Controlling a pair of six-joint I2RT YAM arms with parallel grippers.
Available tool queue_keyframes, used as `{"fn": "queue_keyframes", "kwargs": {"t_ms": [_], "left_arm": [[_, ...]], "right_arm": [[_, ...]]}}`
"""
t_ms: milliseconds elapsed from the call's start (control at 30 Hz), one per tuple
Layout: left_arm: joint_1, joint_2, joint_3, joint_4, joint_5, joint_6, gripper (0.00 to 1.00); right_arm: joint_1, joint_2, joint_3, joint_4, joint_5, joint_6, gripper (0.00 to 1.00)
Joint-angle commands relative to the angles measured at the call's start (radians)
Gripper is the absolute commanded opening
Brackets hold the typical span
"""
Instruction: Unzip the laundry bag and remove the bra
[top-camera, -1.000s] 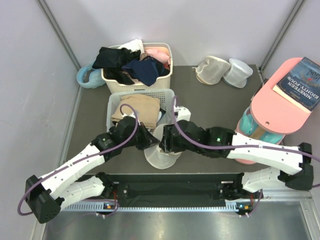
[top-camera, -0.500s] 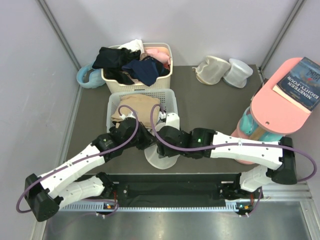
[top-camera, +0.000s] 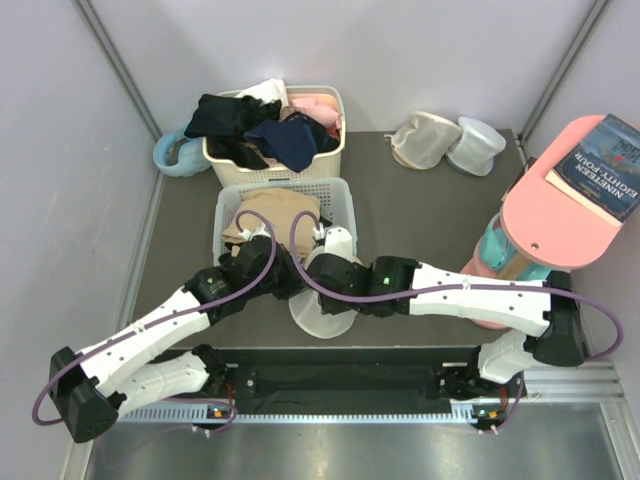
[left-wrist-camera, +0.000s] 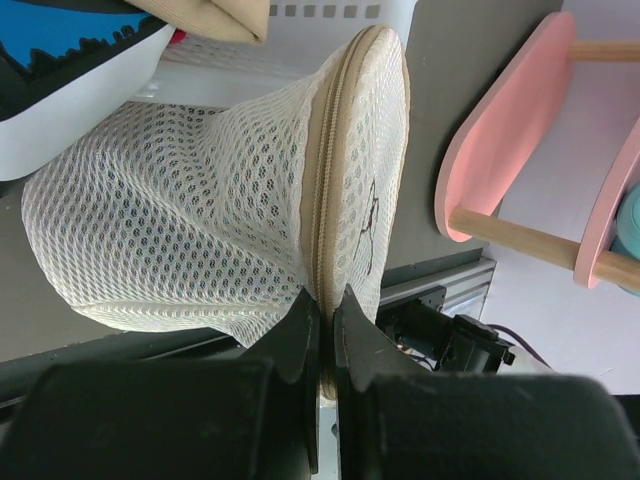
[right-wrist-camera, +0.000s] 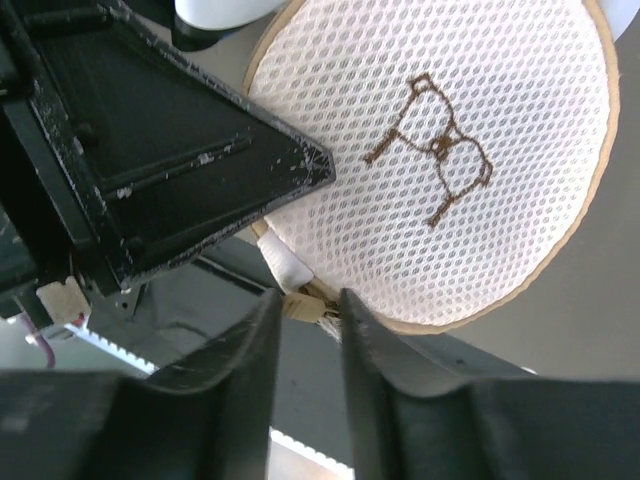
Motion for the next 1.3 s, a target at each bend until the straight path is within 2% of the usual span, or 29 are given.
{"fn": "queue_keyframes", "kwargs": {"t_ms": [0,167,233,600,967,1067,1233,1267], "left_arm": [[-0.003,-0.032,0.019,0.018,-0.036,-0.024,0.0],[-0.003,-0.047,0.006,0.015,-0.042,-0.03,0.0],[-0.003,-0.053,0.008,0.005,-0.048,-0.03,0.0],[-0.003,-0.092,-0.017,-0.015,-0.099,-0.042,0.0],[0.0,-0.231,-0.072,-0.051,-0.145,-0.045,0.0],[0.0,-0.257,-0.09,-0.032,-0.133,-0.032,0.0],[0.006,-0.291,-0.084,-0.11,-0.172,-0.01,0.0],[0.008,-0.297,-0.075,-0.12,-0.174,-0.013,0.07]], "right_arm": [[0.016,-0.022,0.048,-0.032,0.05,0.007,0.25],[0.018,-0.049,0.012,-0.03,0.047,0.035,0.05],[0.016,-0.062,0.0,-0.038,0.048,0.053,0.0],[0.014,-0.16,-0.121,-0.001,0.015,0.106,0.0],[0.016,-0.332,-0.329,-0.04,0.065,0.178,0.0],[0.014,-0.35,-0.357,-0.035,0.1,0.175,0.0],[0.014,-0.341,-0.333,-0.058,0.159,0.147,0.0],[0.018,-0.344,-0.311,-0.053,0.16,0.139,0.0]]}}
